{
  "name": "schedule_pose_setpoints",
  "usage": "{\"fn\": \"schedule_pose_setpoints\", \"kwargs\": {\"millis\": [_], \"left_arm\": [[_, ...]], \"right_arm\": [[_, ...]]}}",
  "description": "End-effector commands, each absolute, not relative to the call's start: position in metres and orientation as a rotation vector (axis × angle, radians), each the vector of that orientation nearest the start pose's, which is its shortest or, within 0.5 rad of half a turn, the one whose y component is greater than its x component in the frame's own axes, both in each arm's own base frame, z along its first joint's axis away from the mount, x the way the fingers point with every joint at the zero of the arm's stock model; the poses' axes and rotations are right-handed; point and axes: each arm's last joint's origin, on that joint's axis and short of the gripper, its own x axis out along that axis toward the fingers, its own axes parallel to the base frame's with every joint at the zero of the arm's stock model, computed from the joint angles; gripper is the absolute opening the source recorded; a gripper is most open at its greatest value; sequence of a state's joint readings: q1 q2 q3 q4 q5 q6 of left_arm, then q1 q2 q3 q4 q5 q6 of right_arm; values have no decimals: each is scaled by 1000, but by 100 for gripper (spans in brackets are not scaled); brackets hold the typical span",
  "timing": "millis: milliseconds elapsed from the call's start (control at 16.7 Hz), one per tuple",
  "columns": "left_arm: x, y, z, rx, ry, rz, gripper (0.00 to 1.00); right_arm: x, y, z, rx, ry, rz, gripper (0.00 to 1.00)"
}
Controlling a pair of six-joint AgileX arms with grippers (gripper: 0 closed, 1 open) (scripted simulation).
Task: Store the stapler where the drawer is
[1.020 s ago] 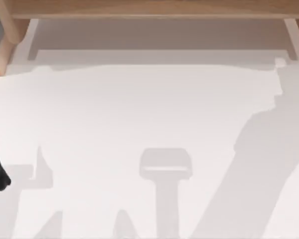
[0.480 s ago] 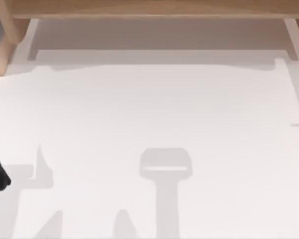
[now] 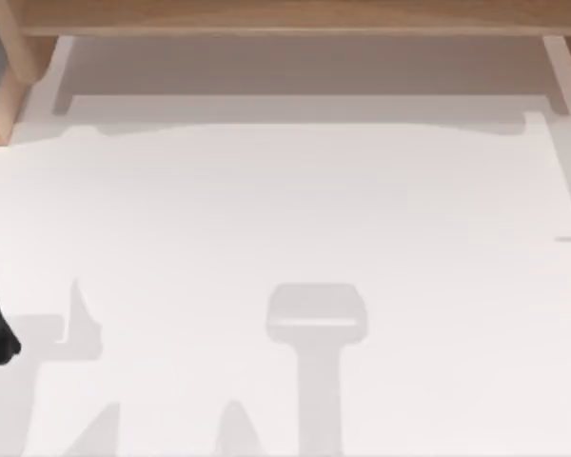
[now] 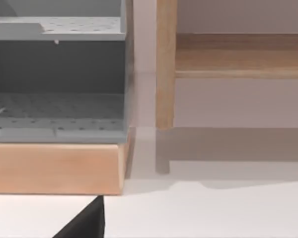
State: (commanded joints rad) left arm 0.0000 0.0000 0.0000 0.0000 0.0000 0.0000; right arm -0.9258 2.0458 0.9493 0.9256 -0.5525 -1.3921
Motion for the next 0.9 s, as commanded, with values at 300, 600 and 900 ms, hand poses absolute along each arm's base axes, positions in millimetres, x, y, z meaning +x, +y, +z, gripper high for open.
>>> {"fn": "schedule_pose_setpoints", "kwargs": {"millis": [300,600,900], "left_arm": [[106,-1,160,0,0,0,100],[106,-1,160,0,0,0,100],[106,-1,160,0,0,0,100]], "right_arm": [[230,-242,91,-1445,206,-107,100],[225,-186,88,-1557,35,-19,100],[225,-179,89,-1571,8,-8,100]]}}
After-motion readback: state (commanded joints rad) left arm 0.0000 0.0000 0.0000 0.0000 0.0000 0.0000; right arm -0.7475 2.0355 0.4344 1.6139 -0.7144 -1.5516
